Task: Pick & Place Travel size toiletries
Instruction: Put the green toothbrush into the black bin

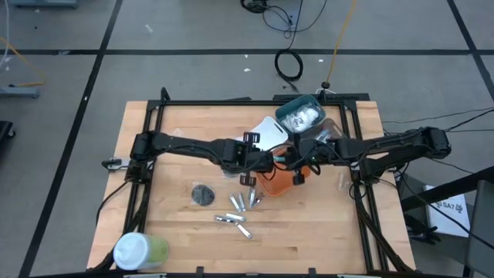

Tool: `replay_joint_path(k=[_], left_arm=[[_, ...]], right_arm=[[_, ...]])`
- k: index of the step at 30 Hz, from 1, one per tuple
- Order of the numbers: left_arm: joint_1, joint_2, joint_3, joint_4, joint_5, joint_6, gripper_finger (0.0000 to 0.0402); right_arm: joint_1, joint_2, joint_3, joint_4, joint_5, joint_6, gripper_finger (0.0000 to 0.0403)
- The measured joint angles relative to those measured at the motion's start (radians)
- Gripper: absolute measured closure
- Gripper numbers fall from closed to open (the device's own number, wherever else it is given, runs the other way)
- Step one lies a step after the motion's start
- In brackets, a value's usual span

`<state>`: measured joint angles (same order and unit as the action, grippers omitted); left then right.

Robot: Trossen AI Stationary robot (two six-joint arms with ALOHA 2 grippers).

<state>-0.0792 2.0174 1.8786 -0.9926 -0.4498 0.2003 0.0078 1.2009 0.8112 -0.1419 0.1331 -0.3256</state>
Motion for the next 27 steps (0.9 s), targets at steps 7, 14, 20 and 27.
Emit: replay_joint_path(k=[7, 14, 20, 27], left_arm=[[-0.001, 0.000, -0.003, 0.005, 0.014, -0.003, 0.0344], [-0.004, -0.012, -0.003, 0.014, 0.065, -0.010, 0.0341], [-0.016, -0.062, -0.002, 0.087, 0.081, -0.017, 0.0340], [-0.023, -0.149, -0.003, 0.135, 0.139, 0.033, 0.0339]], right_arm=[[-0.001, -0.003, 0.000, -0.008, 0.013, 0.001, 0.0378], [-0.018, -0.035, 0.002, -0.155, 0.096, 0.024, 0.0378], [-0.044, -0.130, 0.006, -0.326, 0.098, 0.128, 0.0378], [-0.050, -0.261, -0.009, -0.515, 0.155, 0.225, 0.0382]])
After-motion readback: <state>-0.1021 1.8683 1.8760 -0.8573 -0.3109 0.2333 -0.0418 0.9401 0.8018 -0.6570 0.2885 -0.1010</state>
